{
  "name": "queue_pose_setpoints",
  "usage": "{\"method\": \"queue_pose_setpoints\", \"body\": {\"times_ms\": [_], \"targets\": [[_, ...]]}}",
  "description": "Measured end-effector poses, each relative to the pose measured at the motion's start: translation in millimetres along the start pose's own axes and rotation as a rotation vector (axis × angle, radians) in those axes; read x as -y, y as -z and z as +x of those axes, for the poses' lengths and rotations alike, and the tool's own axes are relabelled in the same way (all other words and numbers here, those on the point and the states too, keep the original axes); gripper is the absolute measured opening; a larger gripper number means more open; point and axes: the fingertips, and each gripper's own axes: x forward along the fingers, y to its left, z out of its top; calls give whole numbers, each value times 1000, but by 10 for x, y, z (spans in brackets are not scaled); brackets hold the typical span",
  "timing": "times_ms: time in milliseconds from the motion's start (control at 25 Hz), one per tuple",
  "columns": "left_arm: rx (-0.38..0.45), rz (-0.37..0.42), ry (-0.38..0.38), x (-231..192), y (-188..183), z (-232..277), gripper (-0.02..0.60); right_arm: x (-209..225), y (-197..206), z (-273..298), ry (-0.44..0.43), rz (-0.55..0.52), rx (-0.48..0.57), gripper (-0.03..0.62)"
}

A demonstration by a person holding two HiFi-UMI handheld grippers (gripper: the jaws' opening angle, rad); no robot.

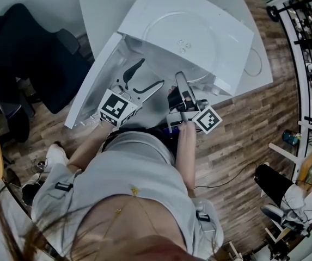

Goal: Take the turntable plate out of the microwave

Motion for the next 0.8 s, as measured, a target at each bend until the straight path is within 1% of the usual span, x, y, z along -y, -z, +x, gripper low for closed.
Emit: {"method": "queue_pose_setpoints", "body": {"times_ms": [280,400,480,520,680,800], "targets": [[18,18,-25,-28,-8,43,354,31,-45,45,-3,9,3,71],[46,37,-52,-61,-75,84,354,5,-102,105,1,-26,7,74],[59,29,-68,-93,-103,114,354,-18,-130,145,15,-96,0,84],[63,20,-72,-105,-109,129,354,-17,-130,153,37,-145,-12,95],[59,6,-65,-104,-82,147,354,37,-59,118,168,-400,-93,164],[41,5,-70,-86,-35,156,354,78,5,59,230,-513,-124,215]]}}
